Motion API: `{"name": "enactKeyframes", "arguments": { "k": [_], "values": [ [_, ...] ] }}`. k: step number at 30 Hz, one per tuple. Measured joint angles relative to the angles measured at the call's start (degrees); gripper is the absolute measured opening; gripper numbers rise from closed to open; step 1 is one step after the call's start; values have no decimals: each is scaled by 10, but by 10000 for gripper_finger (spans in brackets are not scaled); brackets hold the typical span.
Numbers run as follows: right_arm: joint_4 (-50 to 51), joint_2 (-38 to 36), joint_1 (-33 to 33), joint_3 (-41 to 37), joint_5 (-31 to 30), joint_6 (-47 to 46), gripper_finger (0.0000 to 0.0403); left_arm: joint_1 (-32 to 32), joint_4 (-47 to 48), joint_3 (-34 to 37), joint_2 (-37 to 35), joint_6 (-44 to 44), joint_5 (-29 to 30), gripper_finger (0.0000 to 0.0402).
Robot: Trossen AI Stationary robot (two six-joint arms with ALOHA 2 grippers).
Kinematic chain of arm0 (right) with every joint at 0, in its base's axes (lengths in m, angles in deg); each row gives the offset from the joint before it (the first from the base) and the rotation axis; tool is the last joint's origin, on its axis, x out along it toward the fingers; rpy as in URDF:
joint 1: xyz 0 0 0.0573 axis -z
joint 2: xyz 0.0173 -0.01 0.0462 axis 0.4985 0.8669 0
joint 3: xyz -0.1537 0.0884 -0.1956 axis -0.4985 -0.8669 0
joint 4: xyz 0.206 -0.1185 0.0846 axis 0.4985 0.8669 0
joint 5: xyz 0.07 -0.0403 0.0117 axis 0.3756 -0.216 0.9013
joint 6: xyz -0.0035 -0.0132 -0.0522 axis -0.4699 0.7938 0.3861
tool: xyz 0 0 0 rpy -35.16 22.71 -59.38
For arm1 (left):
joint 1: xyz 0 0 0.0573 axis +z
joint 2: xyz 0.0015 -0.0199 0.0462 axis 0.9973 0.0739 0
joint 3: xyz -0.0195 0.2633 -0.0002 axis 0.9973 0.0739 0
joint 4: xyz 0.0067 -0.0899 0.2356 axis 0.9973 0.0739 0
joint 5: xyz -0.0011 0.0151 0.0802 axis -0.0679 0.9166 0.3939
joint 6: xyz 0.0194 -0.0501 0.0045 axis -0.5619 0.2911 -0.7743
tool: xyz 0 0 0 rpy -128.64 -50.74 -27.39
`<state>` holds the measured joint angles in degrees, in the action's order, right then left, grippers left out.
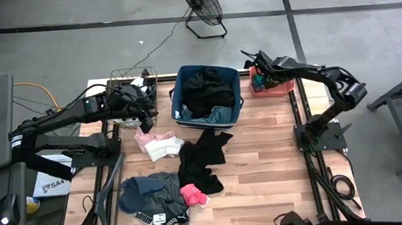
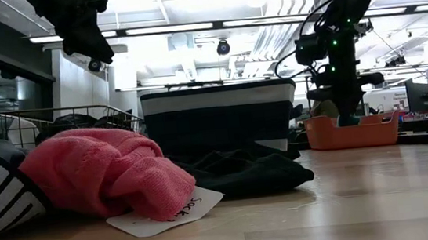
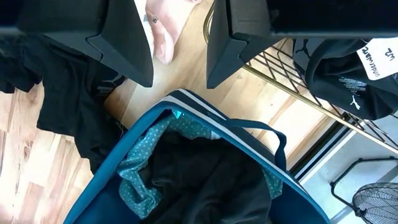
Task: Pick & Place Cloths
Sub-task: Put the blue sock into the orange bin, then put the white sock into the orange bin
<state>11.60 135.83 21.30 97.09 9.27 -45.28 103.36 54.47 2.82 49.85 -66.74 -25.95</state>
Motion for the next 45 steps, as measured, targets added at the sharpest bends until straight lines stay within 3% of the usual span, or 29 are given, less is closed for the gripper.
{"name": "enactKeyframes", "arguments": {
  "k": [17, 25, 31, 40, 45],
  "values": [
    [-20, -36, 0, 0, -19, -3, 171, 0, 8, 0, 0, 0, 0, 145],
    [-14, -94, -24, 0, 18, -4, 175, 0, 22, 9, 0, -10, -33, 145],
    [-13, -144, -70, 0, 29, -4, 175, 0, 22, 67, 0, -1, -61, 145],
    [-13, -201, -157, 0, 28, -14, 175, 0, 6, 153, 0, 89, -74, 145],
    [-13, -214, -207, 0, 27, -13, 175, -1, 1, 189, 0, 75, -111, 145]
  ]
}}
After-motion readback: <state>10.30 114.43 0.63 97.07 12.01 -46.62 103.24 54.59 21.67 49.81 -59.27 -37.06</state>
